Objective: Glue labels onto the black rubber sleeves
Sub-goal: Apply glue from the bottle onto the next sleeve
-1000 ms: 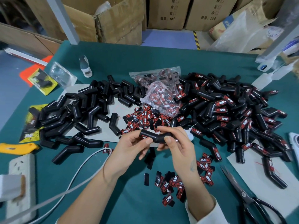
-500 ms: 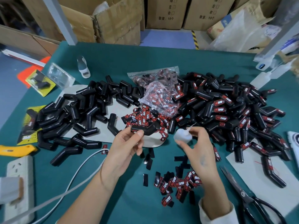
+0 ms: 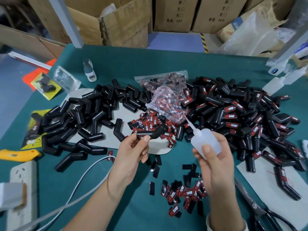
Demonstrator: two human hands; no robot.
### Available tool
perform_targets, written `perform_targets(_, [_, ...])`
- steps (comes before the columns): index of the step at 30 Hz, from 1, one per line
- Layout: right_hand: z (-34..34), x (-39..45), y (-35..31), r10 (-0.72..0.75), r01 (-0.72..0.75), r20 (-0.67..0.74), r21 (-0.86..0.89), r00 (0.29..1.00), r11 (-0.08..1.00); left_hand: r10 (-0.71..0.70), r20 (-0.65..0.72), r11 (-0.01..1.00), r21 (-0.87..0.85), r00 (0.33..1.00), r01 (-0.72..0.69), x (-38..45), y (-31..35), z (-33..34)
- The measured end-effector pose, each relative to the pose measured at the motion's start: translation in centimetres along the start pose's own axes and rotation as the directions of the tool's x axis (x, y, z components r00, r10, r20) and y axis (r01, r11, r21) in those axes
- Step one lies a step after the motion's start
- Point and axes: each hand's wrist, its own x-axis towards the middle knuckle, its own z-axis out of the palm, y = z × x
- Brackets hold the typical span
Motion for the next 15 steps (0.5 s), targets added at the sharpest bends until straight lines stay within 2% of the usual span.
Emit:
perform_targets(2, [0.1, -0.2, -0.1, -0.020, 0.022, -0.040, 0.052, 0.999, 0.998, 0.000, -0.025, 1.000, -0.008, 1.000, 0.000, 0.1, -0.2, -0.1])
perform_targets(4, [0.1, -0.4, -0.2, -0.058, 0.060, -0.055, 0.033, 0.997, 0.998, -0.008, -0.042, 0.999, -0.036, 0.999, 0.006, 0.1, -0.4, 0.0])
perform_targets(8, [0.6, -1.2, -0.1, -0.225, 0.214, -0.033, -0.200, 0.974, 0.956, -0.021, -0.038, 0.996, -0.086, 0.999, 0.018, 0.0, -0.2, 0.2])
perform_targets(12, [1.5, -1.4, 0.5, -0.438, 0.460, 0.150, -0.402, 0.886, 0.792, -0.049, -0.060, 0.991, -0.124, 0.997, 0.041, 0.1, 0.2, 0.2])
perform_targets(15, [1.2, -1.2, 1.0, -0.498, 0.544, 0.241, -0.516, 0.833, 0.662, -0.059, -0.073, 0.988, -0.149, 0.996, 0.048, 0.2, 0.3, 0.0])
